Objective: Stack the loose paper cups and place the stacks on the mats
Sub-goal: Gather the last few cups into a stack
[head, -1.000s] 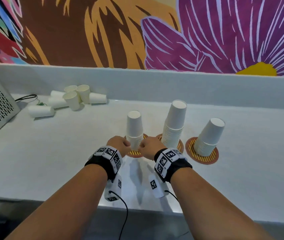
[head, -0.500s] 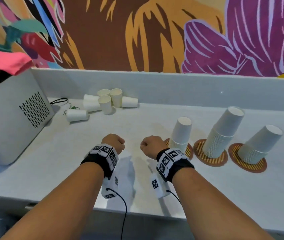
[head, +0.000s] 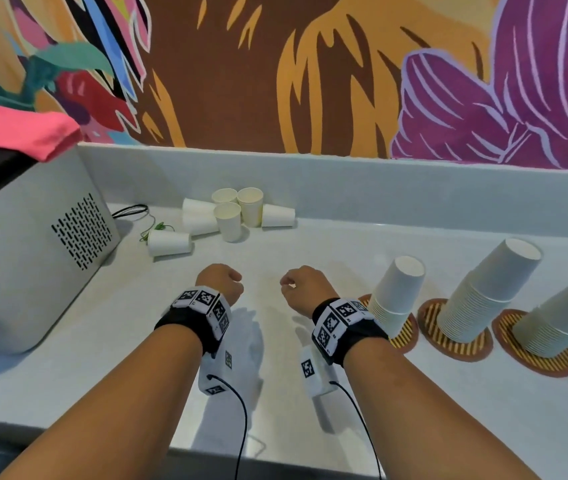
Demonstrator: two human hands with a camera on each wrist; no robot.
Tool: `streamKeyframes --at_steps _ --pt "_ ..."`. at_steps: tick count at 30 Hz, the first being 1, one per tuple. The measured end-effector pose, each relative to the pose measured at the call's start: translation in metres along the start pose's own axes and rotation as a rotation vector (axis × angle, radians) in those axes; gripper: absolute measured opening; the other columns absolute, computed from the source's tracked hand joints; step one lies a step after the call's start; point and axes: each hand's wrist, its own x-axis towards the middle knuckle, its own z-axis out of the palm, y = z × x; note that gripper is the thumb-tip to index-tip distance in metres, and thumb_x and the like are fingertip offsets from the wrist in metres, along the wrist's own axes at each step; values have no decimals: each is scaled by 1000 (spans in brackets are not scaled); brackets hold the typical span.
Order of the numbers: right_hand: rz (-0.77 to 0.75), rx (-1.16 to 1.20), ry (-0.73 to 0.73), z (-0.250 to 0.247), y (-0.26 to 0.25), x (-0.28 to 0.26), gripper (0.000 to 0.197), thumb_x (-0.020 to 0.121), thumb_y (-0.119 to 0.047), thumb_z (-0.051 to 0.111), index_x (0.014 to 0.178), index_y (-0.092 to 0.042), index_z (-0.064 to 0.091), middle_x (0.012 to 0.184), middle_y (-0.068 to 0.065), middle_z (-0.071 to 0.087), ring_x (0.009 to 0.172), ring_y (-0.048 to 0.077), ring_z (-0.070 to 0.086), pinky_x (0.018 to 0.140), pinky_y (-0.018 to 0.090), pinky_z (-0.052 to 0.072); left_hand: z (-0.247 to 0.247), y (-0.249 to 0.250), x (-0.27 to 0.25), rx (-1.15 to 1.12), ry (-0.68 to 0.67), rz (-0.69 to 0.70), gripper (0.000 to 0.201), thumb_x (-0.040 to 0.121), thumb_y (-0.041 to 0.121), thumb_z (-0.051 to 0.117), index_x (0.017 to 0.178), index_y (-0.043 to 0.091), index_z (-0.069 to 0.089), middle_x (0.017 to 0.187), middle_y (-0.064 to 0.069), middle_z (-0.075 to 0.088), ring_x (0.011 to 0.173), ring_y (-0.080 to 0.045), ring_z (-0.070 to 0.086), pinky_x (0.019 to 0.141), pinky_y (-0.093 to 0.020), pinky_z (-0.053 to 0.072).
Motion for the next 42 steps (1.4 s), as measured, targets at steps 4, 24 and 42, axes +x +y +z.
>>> streamKeyframes --at_steps 4,24,42 --pt "-44 16 11 -10 -7 27 29 96 -22 48 119 -13 64 126 10 54 116 26 54 99 32 43 -13 2 16 -8 39 -40 35 88 17 59 123 16 63 129 -4 60 116 -22 57 93 -28 43" --pt "-80 47 74 -11 -49 120 29 96 -20 50 121 -13 62 133 7 51 119 24 53 99 30 40 -52 -34 116 13 134 -215 54 85 31 62 133 10 51 130 -16 53 110 -33 58 88 -35 46" --pt "-168 -112 11 55 -87 213 33 95 -15 47 126 -10 59 156 -4 21 130 24 44 106 42 39 -43 -134 186 -739 273 -499 50 97 24 49 139 11 25 97 -25 66 51 -26 59 33 -26 48"
